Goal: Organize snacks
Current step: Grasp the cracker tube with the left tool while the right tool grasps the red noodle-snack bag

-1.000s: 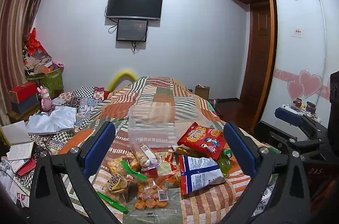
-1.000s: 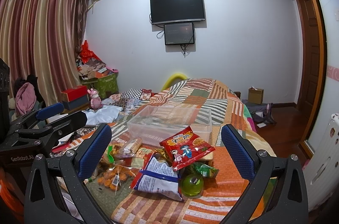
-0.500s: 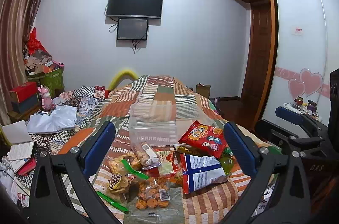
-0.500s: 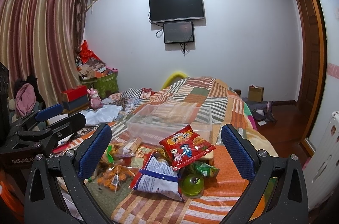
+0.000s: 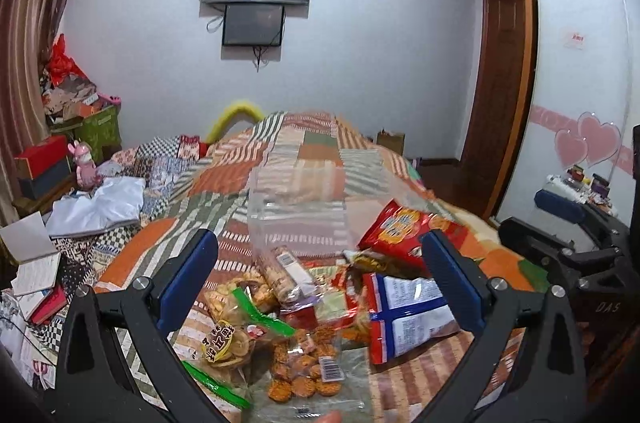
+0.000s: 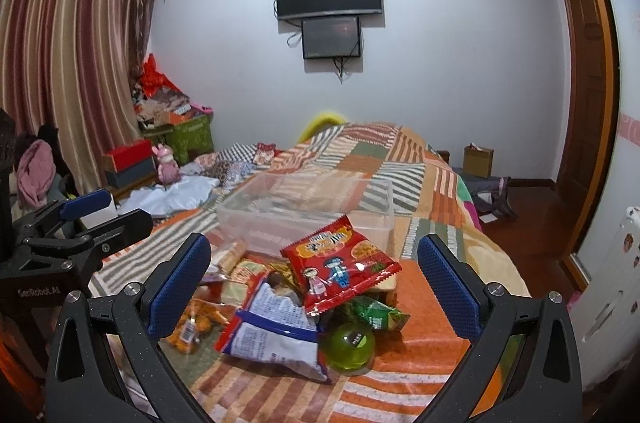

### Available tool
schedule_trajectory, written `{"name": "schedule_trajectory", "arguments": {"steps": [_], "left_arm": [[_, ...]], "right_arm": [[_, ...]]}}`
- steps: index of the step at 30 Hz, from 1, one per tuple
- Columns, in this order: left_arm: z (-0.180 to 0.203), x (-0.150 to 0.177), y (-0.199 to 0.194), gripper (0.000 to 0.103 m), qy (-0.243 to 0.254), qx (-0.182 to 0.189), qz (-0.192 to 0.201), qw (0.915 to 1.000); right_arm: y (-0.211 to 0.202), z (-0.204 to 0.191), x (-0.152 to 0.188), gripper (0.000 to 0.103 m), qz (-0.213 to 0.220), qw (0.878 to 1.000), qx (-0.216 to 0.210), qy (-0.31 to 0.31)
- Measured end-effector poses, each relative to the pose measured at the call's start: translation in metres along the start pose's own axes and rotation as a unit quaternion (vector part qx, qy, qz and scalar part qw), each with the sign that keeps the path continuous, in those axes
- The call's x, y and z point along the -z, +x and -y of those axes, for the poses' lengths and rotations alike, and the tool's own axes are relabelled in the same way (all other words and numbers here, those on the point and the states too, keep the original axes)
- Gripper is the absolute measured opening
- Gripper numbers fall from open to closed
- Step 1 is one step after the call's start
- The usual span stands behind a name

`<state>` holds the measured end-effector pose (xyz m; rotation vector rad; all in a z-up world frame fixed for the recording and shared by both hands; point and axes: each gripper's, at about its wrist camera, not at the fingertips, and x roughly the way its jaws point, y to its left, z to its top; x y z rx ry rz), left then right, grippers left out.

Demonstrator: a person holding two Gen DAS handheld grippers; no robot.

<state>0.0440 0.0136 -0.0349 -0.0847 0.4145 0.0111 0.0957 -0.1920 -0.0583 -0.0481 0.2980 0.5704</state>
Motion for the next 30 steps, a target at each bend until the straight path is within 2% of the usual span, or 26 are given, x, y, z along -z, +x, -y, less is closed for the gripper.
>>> {"name": "schedule_trajectory", "arguments": {"steps": [10, 18, 22, 30], "left_arm": [[-0.030, 0.012, 0.075, 0.103, -0.020, 0.001, -0.104, 0.9944], [-0.034, 0.017, 0.124, 0.103, -0.016, 0.005, -0.172, 0.9850], [-0.035, 0.021, 0.143, 0.089, -0.009, -0.003, -0.210, 0.9776], [-0.040, 0.029, 0.159, 0.082, -0.022, 0.016, -0.242, 0.9699]], "right_arm": [[0.040, 0.019, 0.004, 0.103, -0.056, 0.998, 0.004, -0.020], [0.076, 0.025, 0.003, 0.103, -0.110, 0.992, -0.022, -0.057], [0.096, 0.022, 0.003, 0.103, -0.139, 0.987, -0.042, -0.076], [0.119, 0.021, 0.011, 0.102, -0.187, 0.975, -0.050, -0.105]]}}
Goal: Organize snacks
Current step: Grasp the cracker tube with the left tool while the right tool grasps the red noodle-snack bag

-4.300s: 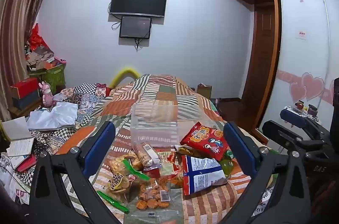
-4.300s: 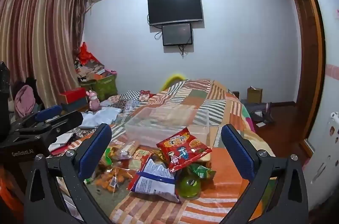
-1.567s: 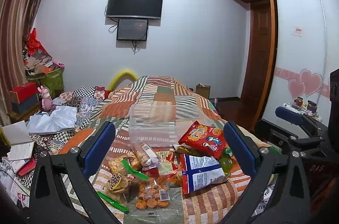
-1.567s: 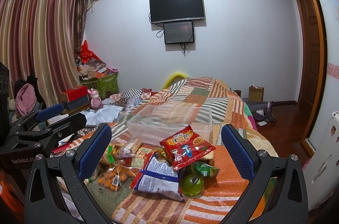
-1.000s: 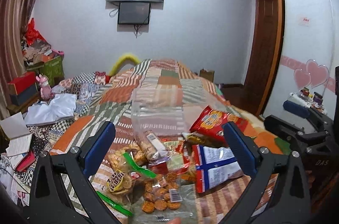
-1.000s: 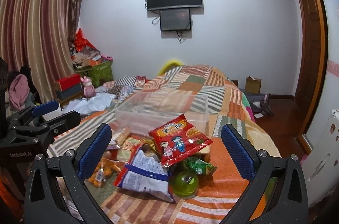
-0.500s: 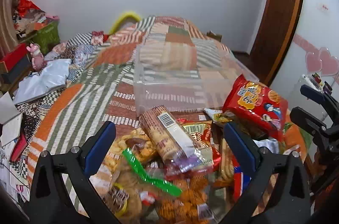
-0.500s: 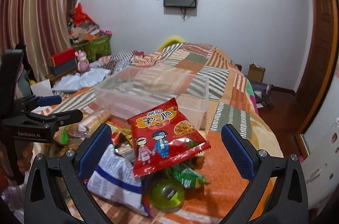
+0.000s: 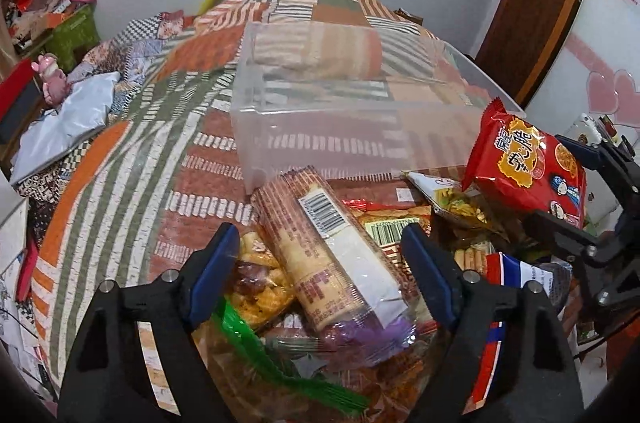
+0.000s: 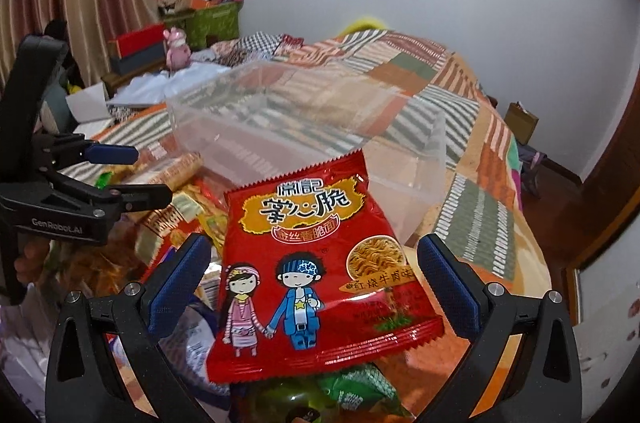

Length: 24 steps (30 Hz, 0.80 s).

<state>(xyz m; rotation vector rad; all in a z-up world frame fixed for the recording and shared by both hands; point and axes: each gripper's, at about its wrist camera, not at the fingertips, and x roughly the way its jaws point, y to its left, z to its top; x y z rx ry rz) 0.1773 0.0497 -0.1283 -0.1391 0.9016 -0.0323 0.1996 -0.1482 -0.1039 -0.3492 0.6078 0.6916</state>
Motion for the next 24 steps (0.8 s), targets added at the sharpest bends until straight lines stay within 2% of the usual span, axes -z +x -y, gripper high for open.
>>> {"name": "schedule_trajectory", "arguments": {"steps": [5, 8, 13, 17, 24], "left_arm": [[0.004, 0.002, 0.001, 0.075, 0.012, 0.005, -0.002, 0.9999], [0.005, 0.002, 0.001, 0.068, 0.013, 0.013, -0.003, 0.9998], [0.005, 0.003, 0.000, 0.065, 0.017, 0.017, 0.005, 0.9997], [0.003, 0.004, -0.004, 0.050, 0.014, 0.033, 0.007, 0.9993], [0.007, 0.008, -0.011, 0.047, 0.025, 0.022, 0.013, 0.9994]], "right_arm": [[0.006, 0.005, 0.001, 0.097, -0.014, 1.000, -0.004, 0.011], [0.006, 0.007, 0.001, 0.092, -0.012, 1.000, -0.008, 0.018], [0.006, 0.010, 0.001, 0.086, -0.005, 1.000, -0.012, 0.028], [0.003, 0.009, 0.002, 0.083, -0.001, 0.999, -0.020, 0.032], [-0.009, 0.003, 0.002, 0.080, 0.024, 0.999, -0.021, 0.022]]}}
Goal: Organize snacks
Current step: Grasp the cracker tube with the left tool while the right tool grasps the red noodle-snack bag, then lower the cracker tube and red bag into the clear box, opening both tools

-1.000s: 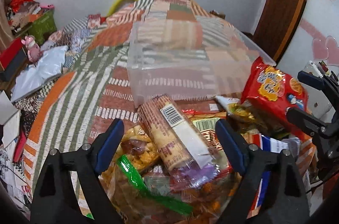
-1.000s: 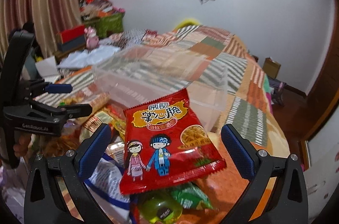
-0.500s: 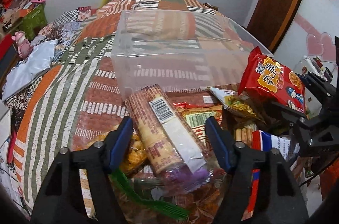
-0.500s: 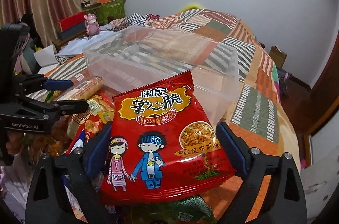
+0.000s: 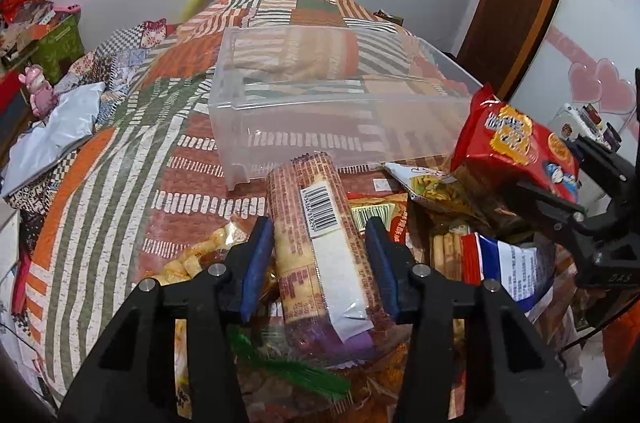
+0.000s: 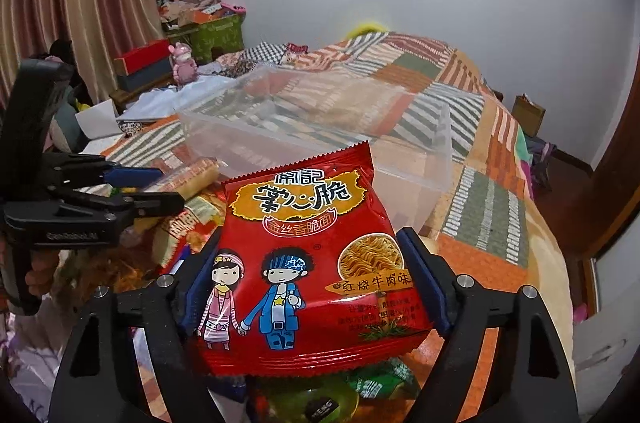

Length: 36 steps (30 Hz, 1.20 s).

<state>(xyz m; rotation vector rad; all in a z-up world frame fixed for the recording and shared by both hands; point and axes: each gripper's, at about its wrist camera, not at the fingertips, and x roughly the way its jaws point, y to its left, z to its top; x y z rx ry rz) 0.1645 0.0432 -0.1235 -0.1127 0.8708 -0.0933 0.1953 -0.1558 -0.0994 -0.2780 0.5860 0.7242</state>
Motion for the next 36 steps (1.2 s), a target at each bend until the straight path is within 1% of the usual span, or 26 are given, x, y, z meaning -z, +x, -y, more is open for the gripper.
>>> {"name": "schedule_trajectory", "arguments": {"steps": [2, 3, 5, 13, 17, 22, 27, 31, 36], "left_arm": [[0.001, 0.001, -0.004, 0.041, 0.001, 0.002, 0.004, 1.0000], [0.002, 0.001, -0.007, 0.041, 0.003, 0.001, 0.007, 1.0000], [0.003, 0.001, -0.011, 0.036, 0.006, 0.007, 0.010, 0.9999], [0.008, 0.000, -0.029, 0.034, 0.013, 0.003, 0.033, 0.9994], [0.010, -0.003, -0.041, 0.034, 0.008, 0.012, 0.050, 0.9987], [0.011, -0.017, -0.053, 0.034, 0.007, 0.016, 0.074, 0.9971], [0.009, -0.031, -0.055, 0.034, 0.004, 0.013, 0.081, 0.9967], [0.004, -0.048, -0.057, 0.034, -0.001, 0.013, 0.096, 0.9953], [0.000, -0.069, -0.050, 0.034, -0.001, 0.005, 0.101, 0.9949]], "right_arm": [[-0.004, -0.002, -0.001, 0.077, 0.007, 1.000, -0.001, -0.002], [-0.005, -0.002, -0.002, 0.076, 0.009, 1.000, -0.001, -0.002], [-0.008, -0.002, -0.003, 0.076, 0.015, 1.000, -0.002, 0.000], [-0.016, 0.000, -0.005, 0.074, 0.030, 1.000, -0.002, 0.008], [-0.021, 0.004, -0.008, 0.074, 0.040, 0.999, 0.000, 0.015], [-0.022, 0.010, -0.015, 0.073, 0.049, 0.998, 0.002, 0.030], [-0.019, 0.015, -0.025, 0.073, 0.056, 0.998, 0.005, 0.039], [-0.014, 0.019, -0.034, 0.074, 0.061, 0.997, 0.007, 0.042], [-0.004, 0.021, -0.050, 0.073, 0.060, 0.997, 0.011, 0.039]]}}
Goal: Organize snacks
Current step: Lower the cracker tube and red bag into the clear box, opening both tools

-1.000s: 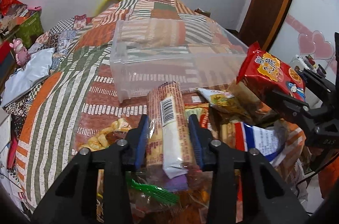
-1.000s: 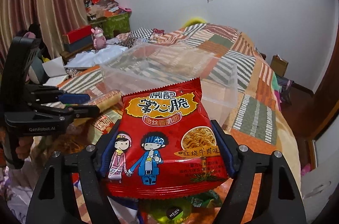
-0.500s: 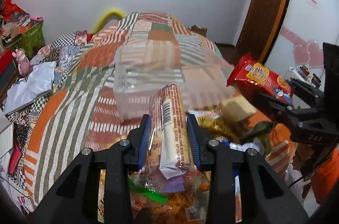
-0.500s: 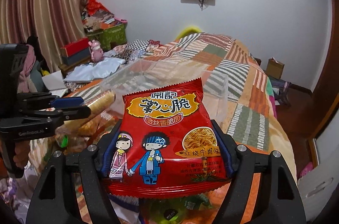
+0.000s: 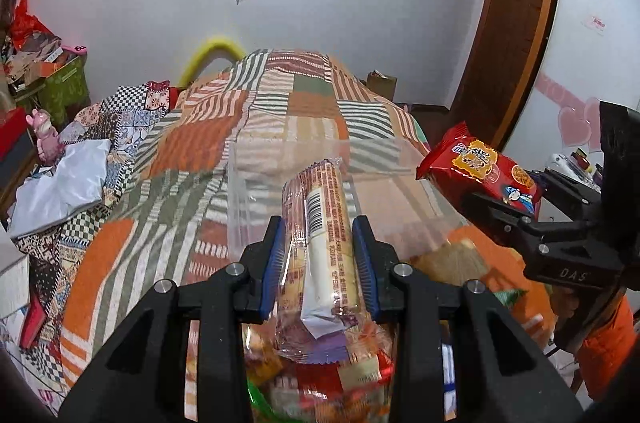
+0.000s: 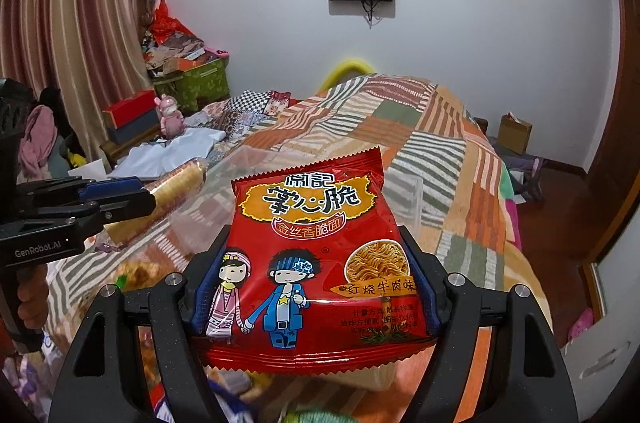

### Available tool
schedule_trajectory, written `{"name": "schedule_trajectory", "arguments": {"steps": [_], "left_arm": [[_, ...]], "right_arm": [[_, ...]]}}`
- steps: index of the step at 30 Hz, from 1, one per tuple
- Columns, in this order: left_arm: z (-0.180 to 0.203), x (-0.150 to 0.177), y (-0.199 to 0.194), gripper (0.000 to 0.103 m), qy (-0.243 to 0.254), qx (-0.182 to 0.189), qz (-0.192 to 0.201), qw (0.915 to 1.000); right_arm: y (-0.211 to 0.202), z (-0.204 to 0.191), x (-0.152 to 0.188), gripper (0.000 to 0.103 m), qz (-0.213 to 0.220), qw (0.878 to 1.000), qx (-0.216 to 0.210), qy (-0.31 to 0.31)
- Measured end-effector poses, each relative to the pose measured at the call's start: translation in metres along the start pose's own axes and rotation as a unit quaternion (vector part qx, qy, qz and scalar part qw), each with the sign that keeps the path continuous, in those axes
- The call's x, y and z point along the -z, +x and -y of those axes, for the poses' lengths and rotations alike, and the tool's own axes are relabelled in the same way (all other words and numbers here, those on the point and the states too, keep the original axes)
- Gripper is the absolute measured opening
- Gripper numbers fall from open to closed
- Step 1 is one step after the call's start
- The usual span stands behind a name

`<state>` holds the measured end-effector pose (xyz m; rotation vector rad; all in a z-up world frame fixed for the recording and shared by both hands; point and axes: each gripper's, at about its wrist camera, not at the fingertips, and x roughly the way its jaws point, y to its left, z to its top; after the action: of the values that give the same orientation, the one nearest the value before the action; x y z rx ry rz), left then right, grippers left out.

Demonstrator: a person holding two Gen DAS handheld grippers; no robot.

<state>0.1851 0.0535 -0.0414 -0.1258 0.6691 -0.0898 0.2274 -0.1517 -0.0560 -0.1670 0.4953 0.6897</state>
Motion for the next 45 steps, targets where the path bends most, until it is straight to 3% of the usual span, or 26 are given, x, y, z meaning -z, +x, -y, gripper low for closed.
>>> {"name": "schedule_trajectory", "arguments": {"steps": [10, 20, 29, 37, 41, 45], "left_arm": [[-0.007, -0.029, 0.043, 0.034, 0.016, -0.020, -0.016, 0.9995], [-0.022, -0.039, 0.101, 0.034, 0.014, -0.026, -0.074, 0.9968], [-0.023, -0.034, 0.136, 0.034, 0.016, -0.023, -0.115, 0.9930], [-0.028, -0.028, 0.151, 0.034, 0.005, -0.017, -0.147, 0.9890], [-0.027, -0.028, 0.144, 0.034, 0.007, -0.020, -0.139, 0.9901], [-0.023, -0.035, 0.122, 0.034, 0.021, -0.022, -0.106, 0.9939]], "right_arm": [[0.042, 0.011, -0.020, 0.074, -0.038, 0.999, 0.005, 0.001], [0.099, 0.023, -0.025, 0.074, -0.114, 0.993, -0.001, 0.007], [0.123, 0.020, -0.021, 0.074, -0.160, 0.987, -0.005, -0.010], [0.127, 0.015, -0.021, 0.075, -0.175, 0.984, -0.004, -0.025], [0.118, 0.011, -0.025, 0.075, -0.160, 0.986, 0.003, -0.040], [0.105, 0.010, -0.030, 0.076, -0.138, 0.989, 0.009, -0.046]]}}
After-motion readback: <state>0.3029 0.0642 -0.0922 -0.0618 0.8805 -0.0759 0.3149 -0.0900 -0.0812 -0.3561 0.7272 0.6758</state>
